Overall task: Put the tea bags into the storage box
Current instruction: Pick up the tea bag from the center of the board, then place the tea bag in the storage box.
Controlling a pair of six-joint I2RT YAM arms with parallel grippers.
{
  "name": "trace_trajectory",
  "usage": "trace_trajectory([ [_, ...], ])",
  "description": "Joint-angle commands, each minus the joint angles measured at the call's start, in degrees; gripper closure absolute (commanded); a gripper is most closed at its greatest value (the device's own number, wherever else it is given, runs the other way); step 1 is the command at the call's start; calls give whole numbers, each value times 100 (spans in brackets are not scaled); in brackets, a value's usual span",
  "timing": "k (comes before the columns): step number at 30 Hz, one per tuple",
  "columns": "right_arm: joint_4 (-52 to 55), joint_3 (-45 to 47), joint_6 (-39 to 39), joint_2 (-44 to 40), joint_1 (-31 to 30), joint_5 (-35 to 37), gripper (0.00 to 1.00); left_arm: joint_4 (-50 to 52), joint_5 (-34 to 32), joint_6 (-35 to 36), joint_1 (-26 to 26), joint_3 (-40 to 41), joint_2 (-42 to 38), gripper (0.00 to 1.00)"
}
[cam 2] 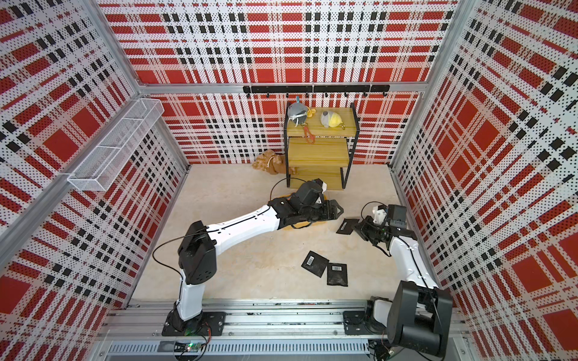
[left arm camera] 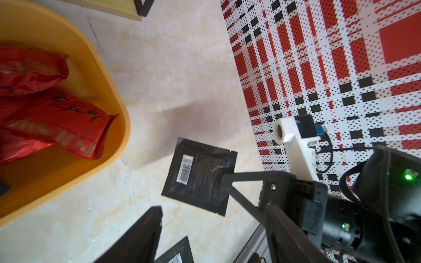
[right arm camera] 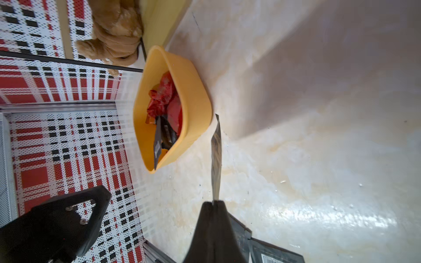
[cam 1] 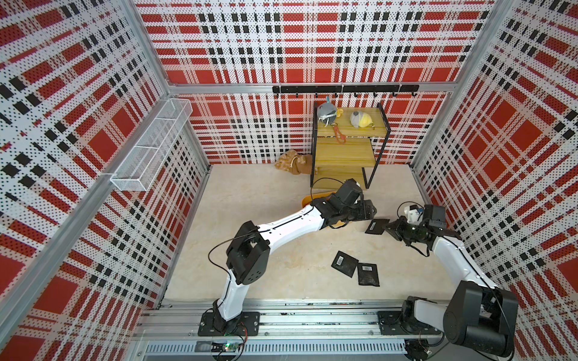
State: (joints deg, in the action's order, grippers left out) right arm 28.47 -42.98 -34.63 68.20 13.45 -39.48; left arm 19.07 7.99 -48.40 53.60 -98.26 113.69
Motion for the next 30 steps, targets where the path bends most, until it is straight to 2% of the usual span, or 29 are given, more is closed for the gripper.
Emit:
trace_trajectory([
  [1,253,-345,-178,-261,-175,-42,100,-167,-353,-119,-95,670,-444,22],
  [9,-120,-1031,-737,-27,-976,62,100,-538,-587,-426,-252,2182,-1529,22],
  [19,-854,-1828,-1033,1517,-1925,257,100,-756,-1092,-785,-263,3684,-2613,23],
  [27,-1148,-2273,-1109,2625,-2116,91,100,-1098,-1185,-1166,-177,4630,-3137,24],
  [28,-994,-2376,-1018,2759,-2135,140,78,-1135,-1172,-1196,-177,4688,-3157,24],
  [29,-847,-2481,-924,2888,-2152,205,61,-1156,-1164,-1204,-175,4726,-3161,24],
  [30,-740,-2528,-867,2947,-2154,293,52,-1153,-1142,-1209,-171,4749,-3160,24],
])
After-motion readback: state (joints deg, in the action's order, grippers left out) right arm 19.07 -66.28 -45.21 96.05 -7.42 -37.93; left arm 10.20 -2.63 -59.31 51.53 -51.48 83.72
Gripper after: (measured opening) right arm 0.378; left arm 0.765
